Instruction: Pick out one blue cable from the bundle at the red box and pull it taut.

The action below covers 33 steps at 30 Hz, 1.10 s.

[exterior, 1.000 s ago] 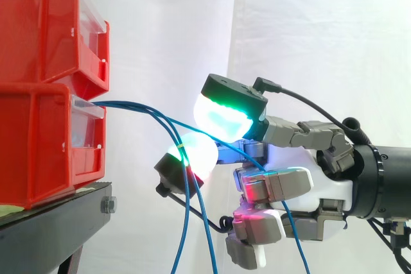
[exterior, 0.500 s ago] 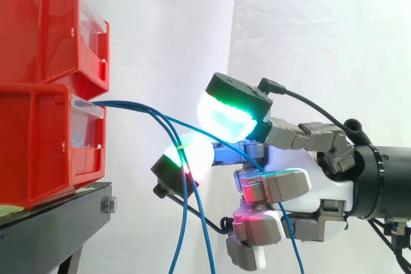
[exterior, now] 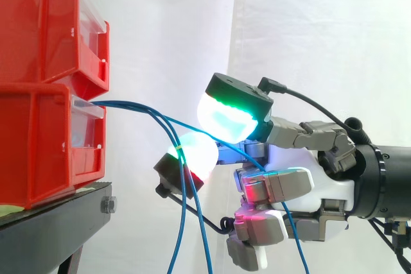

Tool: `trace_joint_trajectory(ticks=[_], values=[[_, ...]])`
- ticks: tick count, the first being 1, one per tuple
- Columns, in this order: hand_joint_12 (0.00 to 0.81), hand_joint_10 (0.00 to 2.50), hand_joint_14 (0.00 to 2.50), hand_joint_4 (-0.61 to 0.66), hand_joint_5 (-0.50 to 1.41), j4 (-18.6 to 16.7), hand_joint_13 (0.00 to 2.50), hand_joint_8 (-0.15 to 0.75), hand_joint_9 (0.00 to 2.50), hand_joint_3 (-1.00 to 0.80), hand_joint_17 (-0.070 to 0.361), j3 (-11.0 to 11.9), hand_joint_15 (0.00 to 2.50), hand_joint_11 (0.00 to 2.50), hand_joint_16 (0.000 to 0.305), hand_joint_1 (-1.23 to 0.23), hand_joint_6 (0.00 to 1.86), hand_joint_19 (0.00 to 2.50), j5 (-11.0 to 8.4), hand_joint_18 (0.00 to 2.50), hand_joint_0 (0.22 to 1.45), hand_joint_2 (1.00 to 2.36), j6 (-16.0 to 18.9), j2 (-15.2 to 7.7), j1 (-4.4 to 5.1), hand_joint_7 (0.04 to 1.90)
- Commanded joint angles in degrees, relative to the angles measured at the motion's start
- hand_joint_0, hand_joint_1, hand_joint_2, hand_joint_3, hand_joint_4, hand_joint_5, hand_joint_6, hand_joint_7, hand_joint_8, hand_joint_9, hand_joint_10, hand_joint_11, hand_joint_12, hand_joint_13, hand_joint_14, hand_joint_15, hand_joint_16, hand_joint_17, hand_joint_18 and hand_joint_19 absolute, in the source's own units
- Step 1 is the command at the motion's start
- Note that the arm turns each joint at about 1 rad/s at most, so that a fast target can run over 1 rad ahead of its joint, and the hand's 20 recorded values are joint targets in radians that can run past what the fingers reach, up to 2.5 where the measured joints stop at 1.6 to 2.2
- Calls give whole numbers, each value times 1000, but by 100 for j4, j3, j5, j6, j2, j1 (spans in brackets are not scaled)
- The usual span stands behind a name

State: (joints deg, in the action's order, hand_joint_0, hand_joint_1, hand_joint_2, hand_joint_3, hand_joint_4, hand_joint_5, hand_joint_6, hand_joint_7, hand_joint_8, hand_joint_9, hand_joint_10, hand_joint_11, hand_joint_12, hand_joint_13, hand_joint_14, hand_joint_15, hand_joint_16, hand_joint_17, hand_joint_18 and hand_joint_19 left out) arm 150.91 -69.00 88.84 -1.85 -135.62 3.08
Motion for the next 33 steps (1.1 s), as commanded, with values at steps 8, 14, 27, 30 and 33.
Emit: trace_joint_trajectory(ticks=[8, 14, 27, 30, 33], values=[[401, 28, 27, 26, -131, 9, 1313, 316, 1501, -47, 114, 9, 784, 1178, 51, -706, 909, 841, 19, 973, 587, 1025, 1, 27, 0, 966], [401, 27, 24, 18, -132, 27, 1317, 318, 1503, -21, 117, 9, 785, 1163, 52, -745, 913, 833, 63, 984, 600, 1024, 1, 35, 0, 1005], [389, 29, 28, 94, -137, 27, 1292, 292, 1489, -450, 109, 9, 821, 1173, 48, -583, 869, 866, 98, 945, 559, 1004, -228, 44, 0, 885], [389, 30, 29, 87, -132, 35, 1291, 287, 1499, -466, 108, 9, 819, 1183, 48, -536, 857, 867, 107, 944, 571, 1004, -254, 44, 0, 903], [387, 31, 27, 85, -130, 27, 1296, 285, 1507, -462, 107, 18, 821, 1179, 47, -523, 853, 868, 98, 944, 582, 1003, -263, 53, 0, 921]])
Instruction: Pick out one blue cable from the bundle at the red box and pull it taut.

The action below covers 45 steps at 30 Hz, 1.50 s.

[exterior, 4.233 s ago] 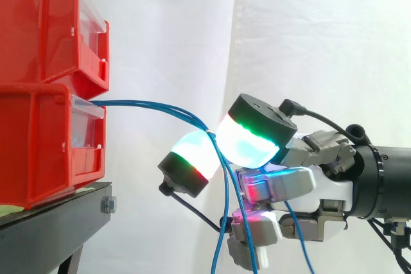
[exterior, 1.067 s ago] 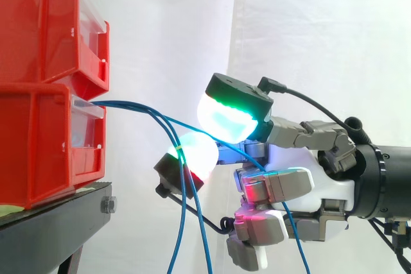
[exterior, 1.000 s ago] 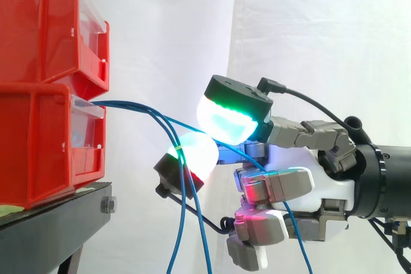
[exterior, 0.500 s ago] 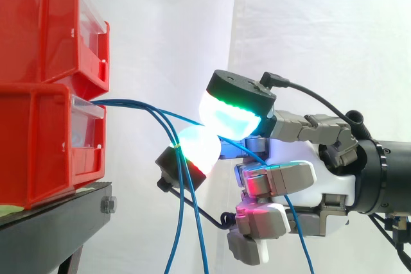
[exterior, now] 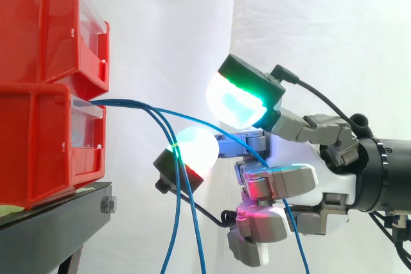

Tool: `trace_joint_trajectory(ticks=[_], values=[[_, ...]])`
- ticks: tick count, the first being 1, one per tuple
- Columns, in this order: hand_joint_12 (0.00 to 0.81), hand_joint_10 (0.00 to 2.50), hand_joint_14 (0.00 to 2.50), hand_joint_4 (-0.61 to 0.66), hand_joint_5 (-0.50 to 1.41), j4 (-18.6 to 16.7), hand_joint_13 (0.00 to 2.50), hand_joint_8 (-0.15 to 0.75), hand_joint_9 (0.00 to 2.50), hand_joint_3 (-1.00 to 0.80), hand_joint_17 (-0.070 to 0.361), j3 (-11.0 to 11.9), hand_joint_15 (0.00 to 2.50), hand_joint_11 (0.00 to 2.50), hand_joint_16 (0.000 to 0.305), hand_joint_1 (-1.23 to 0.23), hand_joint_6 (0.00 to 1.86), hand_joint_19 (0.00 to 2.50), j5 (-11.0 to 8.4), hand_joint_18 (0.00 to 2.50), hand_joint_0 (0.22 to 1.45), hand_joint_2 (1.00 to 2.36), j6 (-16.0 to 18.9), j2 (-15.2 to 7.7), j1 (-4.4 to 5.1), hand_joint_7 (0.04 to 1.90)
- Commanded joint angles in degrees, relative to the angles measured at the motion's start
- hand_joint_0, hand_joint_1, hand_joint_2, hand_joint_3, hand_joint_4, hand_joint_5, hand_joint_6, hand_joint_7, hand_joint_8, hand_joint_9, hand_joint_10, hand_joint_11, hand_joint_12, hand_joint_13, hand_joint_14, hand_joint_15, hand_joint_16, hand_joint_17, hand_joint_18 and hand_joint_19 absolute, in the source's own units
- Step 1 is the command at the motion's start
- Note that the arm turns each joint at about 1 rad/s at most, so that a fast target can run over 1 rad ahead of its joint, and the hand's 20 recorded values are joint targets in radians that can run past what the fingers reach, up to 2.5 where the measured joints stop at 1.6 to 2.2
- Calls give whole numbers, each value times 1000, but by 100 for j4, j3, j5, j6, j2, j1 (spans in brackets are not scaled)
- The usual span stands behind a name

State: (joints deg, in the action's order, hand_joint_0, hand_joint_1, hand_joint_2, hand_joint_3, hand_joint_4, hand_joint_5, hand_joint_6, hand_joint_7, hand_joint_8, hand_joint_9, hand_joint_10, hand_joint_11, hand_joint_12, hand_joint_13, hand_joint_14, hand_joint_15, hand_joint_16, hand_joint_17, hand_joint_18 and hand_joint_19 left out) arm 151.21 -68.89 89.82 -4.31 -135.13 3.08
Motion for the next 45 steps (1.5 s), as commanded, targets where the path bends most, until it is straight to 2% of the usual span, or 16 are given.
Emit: trace_joint_trajectory(ticks=[1, 18, 27, 29, 31, 34, 39, 45], values=[[388, 30, 26, 78, -130, -4, 1299, 284, 1508, -455, 107, -1, 824, 1179, 48, -524, 853, 859, 0, 945, 583, 1004, -18, 4, 0, 917], [392, 30, 26, 31, -125, -4, 1304, 289, 1517, -198, 107, -1, 830, 1191, 48, -553, 872, 880, 0, 950, 580, 1021, -18, 4, 0, 936], [428, 27, 26, 46, -125, -4, 1339, 325, 1532, -112, 127, -1, 804, 1157, 57, -621, 885, 824, -18, 1024, 570, 1018, -26, 4, 0, 926], [425, 27, 25, 57, -128, -4, 1340, 322, 1531, -133, 127, -1, 802, 1158, 56, -625, 889, 833, -26, 1020, 573, 1018, -26, 4, 0, 907], [395, 30, 28, 66, -138, -4, 1305, 291, 1503, -269, 112, -1, 825, 1175, 50, -603, 882, 872, -26, 952, 554, 1017, -26, 4, 0, 913], [410, 30, 25, 88, -136, -4, 1310, 297, 1495, -408, 117, 7, 820, 1165, 52, -527, 852, 873, -26, 962, 527, 1008, -26, 4, 0, 904], [418, 30, 26, 104, -133, -4, 1308, 296, 1492, -457, 122, -1, 819, 1157, 54, -445, 817, 869, -26, 968, 514, 1004, -26, -4, 0, 900], [421, 28, 26, 107, -132, -4, 1306, 299, 1488, -455, 123, -10, 818, 1160, 55, -433, 811, 869, -26, 970, 515, 1003, -26, -4, -17, 902]])
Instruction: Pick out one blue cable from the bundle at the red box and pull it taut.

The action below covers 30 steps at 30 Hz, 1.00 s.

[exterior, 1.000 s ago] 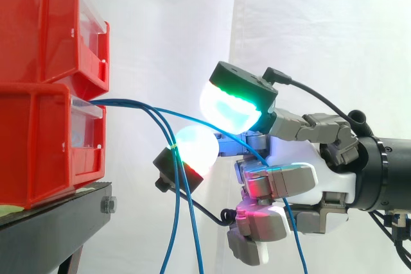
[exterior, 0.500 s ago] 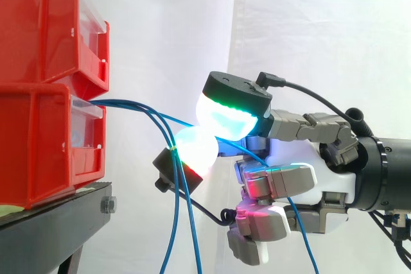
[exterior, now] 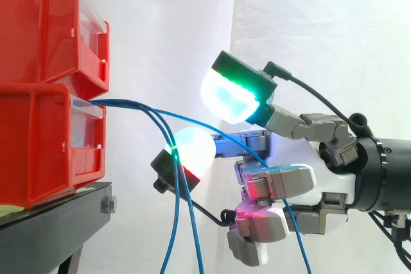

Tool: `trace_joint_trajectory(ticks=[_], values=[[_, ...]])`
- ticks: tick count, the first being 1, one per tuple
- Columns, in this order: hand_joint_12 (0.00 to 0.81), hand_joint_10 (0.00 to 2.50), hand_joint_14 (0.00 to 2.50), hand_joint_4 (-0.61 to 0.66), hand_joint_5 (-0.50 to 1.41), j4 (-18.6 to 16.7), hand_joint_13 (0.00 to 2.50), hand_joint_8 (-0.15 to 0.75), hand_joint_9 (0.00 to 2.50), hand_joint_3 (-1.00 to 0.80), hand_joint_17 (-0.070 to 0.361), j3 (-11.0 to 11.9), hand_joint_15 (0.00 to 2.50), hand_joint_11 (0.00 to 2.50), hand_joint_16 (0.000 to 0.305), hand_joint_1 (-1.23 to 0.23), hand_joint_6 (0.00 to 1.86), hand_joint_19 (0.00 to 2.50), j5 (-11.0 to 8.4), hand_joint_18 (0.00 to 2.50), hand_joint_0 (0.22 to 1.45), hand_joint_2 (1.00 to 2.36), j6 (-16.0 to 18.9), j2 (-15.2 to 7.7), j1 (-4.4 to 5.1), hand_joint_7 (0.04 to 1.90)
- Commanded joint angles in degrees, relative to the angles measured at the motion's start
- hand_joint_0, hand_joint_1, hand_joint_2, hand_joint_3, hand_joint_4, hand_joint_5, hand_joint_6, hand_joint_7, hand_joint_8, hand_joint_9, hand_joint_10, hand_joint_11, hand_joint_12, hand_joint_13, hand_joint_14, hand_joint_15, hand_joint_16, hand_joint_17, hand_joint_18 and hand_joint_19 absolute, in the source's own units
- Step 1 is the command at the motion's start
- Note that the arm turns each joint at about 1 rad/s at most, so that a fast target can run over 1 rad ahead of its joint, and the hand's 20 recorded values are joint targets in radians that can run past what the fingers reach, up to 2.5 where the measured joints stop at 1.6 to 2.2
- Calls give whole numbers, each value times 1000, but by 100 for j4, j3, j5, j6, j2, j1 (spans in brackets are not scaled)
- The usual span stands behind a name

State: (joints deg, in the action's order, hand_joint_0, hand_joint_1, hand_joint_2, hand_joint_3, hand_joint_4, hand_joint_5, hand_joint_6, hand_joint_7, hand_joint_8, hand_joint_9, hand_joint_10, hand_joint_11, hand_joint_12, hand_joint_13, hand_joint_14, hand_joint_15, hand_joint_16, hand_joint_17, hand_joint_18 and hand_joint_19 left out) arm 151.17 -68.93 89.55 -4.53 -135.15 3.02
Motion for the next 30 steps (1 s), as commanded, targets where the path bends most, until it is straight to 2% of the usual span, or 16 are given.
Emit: trace_joint_trajectory(ticks=[1, 5, 7, 15, 30], values=[[420, 29, 24, 104, -130, 0, 1306, 298, 1488, -452, 123, -6, 815, 1156, 54, -430, 809, 871, -8, 965, 520, 1004, -4, -2, -20, 904], [409, 31, 25, 87, -127, 0, 1295, 286, 1485, -387, 116, -6, 821, 1163, 52, -436, 805, 884, -8, 943, 565, 1009, 13, -2, -29, 934], [407, 31, 26, 82, -128, -18, 1293, 281, 1485, -322, 115, -6, 827, 1158, 51, -463, 811, 880, -8, 939, 585, 1014, 40, -2, -64, 947], [425, 30, 25, 110, -135, 0, 1309, 306, 1480, -218, 126, -6, 811, 1159, 56, -539, 838, 858, -17, 971, 572, 1017, 84, -2, -64, 957], [419, 28, 26, 111, -152, 0, 1296, 306, 1451, -199, 125, -15, 804, 1165, 55, -619, 880, 858, -17, 959, 565, 1018, 92, -2, -82, 922]])
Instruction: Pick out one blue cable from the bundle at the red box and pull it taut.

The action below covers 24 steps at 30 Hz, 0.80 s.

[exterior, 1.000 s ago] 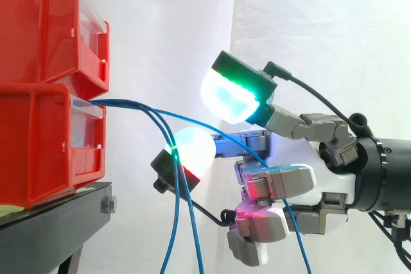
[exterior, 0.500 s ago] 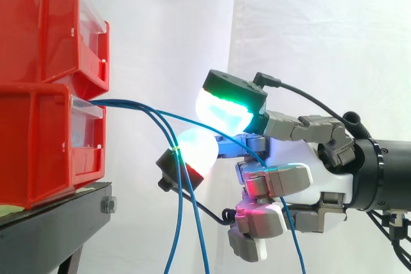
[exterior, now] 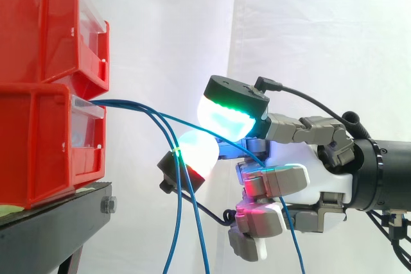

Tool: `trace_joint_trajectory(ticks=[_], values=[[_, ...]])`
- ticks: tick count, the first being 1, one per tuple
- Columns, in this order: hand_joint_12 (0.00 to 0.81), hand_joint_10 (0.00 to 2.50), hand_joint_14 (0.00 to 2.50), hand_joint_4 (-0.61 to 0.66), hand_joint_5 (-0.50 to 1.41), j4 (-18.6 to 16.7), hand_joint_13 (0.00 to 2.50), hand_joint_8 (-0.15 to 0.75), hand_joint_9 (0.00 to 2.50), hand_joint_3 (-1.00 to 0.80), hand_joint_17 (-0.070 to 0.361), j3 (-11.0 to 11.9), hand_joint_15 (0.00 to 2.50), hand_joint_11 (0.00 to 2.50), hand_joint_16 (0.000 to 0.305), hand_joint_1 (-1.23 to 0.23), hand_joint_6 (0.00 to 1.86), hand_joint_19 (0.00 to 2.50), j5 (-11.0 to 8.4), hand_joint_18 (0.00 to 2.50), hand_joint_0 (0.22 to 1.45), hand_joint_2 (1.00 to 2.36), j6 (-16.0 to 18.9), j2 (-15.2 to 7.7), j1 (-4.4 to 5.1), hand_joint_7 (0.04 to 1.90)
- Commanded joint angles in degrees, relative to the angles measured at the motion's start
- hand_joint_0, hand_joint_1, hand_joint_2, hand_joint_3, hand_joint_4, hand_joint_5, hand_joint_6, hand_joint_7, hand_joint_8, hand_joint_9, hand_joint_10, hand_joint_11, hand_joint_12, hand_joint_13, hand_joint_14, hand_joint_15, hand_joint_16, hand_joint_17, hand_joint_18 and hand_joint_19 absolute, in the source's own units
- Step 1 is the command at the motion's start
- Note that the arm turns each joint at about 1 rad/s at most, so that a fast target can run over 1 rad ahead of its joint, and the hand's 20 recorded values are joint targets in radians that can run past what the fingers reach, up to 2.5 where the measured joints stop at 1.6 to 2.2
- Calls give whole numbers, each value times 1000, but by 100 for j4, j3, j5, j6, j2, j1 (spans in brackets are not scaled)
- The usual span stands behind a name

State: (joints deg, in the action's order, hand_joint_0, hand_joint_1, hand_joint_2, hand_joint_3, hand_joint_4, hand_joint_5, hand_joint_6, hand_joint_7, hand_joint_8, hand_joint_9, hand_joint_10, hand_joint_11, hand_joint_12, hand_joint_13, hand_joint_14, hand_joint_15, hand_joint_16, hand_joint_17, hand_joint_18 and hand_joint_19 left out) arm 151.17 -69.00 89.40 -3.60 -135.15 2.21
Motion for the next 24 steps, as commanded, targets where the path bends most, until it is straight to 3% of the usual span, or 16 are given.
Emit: trace_joint_trajectory(ticks=[1, 17, 20, 24], values=[[416, 28, 26, 114, -153, 0, 1294, 307, 1447, -202, 124, 1, 811, 1172, 55, -620, 883, 858, -1, 960, 565, 1018, 0, -3, -1, 910], [415, 29, 26, 120, -155, 0, 1291, 300, 1446, -403, 123, 1, 815, 1177, 55, -573, 886, 863, -1, 946, 528, 1008, -9, -3, 25, 883], [412, 28, 27, 120, -154, 0, 1288, 302, 1446, -392, 123, 1, 816, 1182, 54, -590, 885, 861, -1, 946, 527, 1009, -9, 6, 25, 887], [399, 29, 27, 83, -149, 0, 1281, 295, 1441, -209, 117, 1, 824, 1193, 52, -642, 904, 857, -1, 927, 569, 1020, 0, -3, 25, 933]])
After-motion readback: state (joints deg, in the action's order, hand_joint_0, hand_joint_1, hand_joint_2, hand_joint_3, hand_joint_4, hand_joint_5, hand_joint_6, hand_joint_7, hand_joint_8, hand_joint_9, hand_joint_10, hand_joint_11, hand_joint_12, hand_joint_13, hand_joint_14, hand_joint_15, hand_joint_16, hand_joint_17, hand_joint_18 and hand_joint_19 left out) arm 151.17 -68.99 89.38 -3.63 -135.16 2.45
